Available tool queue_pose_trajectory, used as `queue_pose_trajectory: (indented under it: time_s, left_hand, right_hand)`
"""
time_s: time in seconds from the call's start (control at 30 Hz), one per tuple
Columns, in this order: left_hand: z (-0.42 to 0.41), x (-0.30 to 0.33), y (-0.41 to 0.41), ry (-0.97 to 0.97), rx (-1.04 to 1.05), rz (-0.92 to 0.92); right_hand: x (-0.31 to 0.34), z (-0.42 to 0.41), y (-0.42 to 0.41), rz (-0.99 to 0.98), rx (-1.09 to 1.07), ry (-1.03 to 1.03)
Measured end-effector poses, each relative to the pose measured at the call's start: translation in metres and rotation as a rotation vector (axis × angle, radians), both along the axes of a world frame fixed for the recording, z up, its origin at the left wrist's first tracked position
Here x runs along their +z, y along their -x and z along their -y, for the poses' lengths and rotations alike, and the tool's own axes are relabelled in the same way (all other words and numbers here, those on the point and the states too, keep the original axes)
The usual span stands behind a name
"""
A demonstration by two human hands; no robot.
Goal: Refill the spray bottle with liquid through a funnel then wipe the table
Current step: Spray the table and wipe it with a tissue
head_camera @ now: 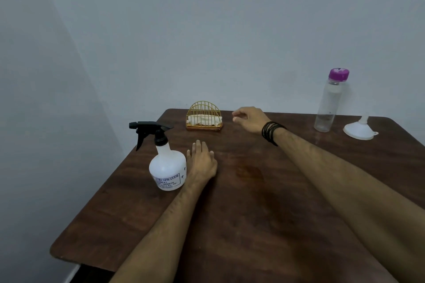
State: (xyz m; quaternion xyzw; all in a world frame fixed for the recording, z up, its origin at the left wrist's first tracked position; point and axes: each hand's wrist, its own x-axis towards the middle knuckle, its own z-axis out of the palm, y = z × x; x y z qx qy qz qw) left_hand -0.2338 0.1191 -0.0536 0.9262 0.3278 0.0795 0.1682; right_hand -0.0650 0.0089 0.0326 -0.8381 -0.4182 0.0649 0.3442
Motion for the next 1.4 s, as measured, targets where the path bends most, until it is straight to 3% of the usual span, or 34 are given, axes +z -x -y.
queue_pose_trajectory:
  time_s: [0.3,0.67,0.97,1.23,1.4]
  left_hand:
    - [-0.005,-0.014,-0.007,-0.089,-0.012,-0.035]
    - [-0.005,-0.015,-0.008,-0.097,0.0,-0.04]
    - [-0.005,-0.012,-0.007,-0.068,0.001,-0.049]
    - [-0.004,-0.008,-0.006,-0.053,0.002,-0.049]
    - [-0.003,-0.008,-0.005,-0.042,0.002,-0.037]
  right_hand:
    - [-0.027,-0.081,-0.056,0.103,-0.089,0.074]
    - [-0.047,-0.113,-0.064,0.272,-0.067,0.193]
    - [-0.048,-0.099,-0.065,0.241,-0.142,-0.079]
    - [-0.031,-0.084,-0.067,-0.131,-0.231,-0.502]
    - [-0.02,-0.077,-0.058,-0.223,-0.201,-0.554]
